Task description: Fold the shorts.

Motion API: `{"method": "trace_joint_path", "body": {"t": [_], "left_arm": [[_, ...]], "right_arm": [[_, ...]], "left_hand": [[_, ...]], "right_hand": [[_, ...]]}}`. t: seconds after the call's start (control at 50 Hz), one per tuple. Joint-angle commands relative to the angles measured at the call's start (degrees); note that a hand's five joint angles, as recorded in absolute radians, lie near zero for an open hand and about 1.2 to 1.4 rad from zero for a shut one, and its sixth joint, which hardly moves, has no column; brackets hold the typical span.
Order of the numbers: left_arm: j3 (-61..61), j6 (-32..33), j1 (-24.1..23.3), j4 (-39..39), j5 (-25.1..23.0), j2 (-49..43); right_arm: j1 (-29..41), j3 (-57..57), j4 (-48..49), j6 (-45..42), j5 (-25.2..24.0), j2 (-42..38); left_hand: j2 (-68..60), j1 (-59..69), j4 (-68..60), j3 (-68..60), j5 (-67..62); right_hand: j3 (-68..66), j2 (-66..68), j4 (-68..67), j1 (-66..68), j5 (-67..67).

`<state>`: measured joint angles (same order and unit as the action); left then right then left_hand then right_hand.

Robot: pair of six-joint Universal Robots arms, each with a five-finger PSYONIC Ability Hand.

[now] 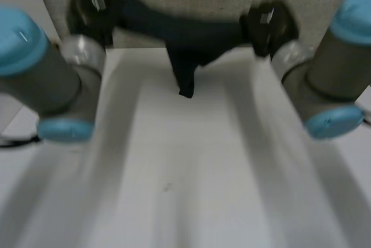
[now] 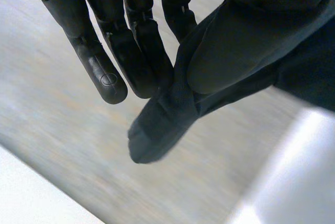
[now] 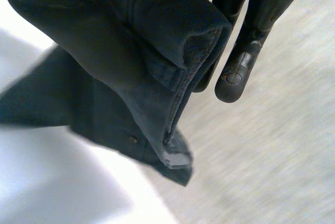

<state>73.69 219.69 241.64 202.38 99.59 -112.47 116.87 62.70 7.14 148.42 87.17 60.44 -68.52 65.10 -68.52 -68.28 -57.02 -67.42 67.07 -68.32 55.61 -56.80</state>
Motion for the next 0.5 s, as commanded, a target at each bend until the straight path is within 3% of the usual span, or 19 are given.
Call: {"method": "trace_joint_path", "body": {"t": [0.02,0.14,0.3,0.5], "left_arm": [[14.72,-2.78,-1.86,0.91,-1.68,-6.26],[18.60,-2.51,-3.28,0.21,-1.77,-6.37],[24.66,-2.16,-3.19,-3.65,-1.59,3.56],[32.57,-2.77,-4.51,-21.49,-0.80,12.80]], "right_arm": [[0.91,9.18,-5.20,0.20,-0.07,-7.09],[0.82,13.67,-7.22,0.29,-0.07,-6.22],[0.20,19.91,-9.86,-0.06,-0.86,3.53],[-0.15,24.40,-23.47,-5.07,-1.48,7.93]], "left_hand": [[-11.48,14.90,-11.48,-11.72,-12.98],[-11.48,14.90,-11.48,-11.72,-12.98],[-11.48,14.90,-11.48,-11.72,-12.98],[-11.48,14.90,-11.48,-11.72,-12.98]], "right_hand": [[-12.58,12.93,-11.68,24.39,-13.20],[-12.58,12.93,-11.68,24.39,-13.20],[-12.58,12.93,-11.68,24.39,-13.20],[-12.58,12.93,-11.68,24.39,-13.20]]}}
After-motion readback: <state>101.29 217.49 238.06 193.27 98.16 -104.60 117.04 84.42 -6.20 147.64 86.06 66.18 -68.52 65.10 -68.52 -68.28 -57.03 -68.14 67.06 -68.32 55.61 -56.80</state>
